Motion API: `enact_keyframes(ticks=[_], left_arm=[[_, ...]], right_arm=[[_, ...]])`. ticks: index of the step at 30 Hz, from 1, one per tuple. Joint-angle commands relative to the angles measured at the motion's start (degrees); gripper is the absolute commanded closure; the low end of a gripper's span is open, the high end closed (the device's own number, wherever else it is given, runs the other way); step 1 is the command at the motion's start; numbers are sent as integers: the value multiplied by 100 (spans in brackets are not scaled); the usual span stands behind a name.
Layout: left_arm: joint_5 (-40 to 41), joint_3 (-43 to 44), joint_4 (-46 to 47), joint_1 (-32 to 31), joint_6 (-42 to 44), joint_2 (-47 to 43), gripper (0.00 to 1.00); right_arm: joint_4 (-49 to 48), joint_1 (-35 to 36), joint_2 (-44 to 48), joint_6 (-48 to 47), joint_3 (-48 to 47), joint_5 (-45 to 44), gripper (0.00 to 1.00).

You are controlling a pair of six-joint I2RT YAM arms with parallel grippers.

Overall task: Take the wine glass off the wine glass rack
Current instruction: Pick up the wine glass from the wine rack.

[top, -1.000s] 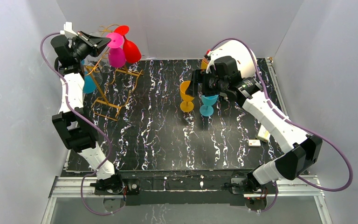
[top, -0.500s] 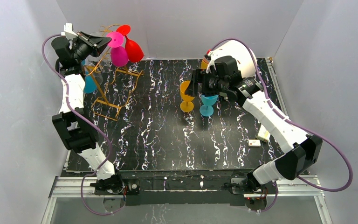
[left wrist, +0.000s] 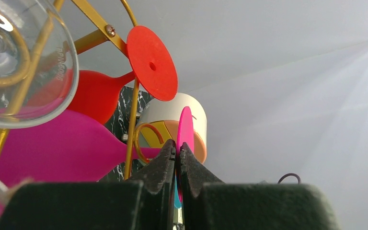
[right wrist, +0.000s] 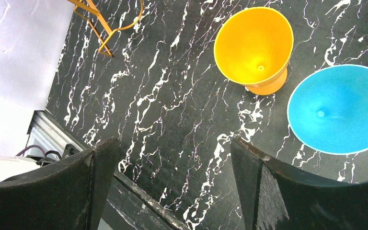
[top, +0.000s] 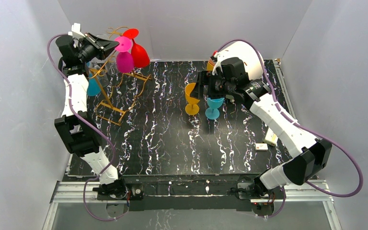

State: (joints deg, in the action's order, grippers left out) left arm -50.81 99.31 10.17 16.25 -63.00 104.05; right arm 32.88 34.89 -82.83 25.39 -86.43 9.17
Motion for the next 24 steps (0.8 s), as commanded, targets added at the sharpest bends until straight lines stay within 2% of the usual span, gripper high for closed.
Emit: enact_keyframes(ticks=[1, 13, 24], left_arm=[[-453, 103, -354, -88, 215, -336, 100], [-591, 243, -356, -206, 144, -399, 100], [-24, 210, -416, -552, 196, -309, 100]], right_arm=[[-181, -25, 254, 70, -7, 54, 6], [-229, -19, 210, 218, -40, 195, 6], [-249, -18, 232, 249, -5, 152, 6]])
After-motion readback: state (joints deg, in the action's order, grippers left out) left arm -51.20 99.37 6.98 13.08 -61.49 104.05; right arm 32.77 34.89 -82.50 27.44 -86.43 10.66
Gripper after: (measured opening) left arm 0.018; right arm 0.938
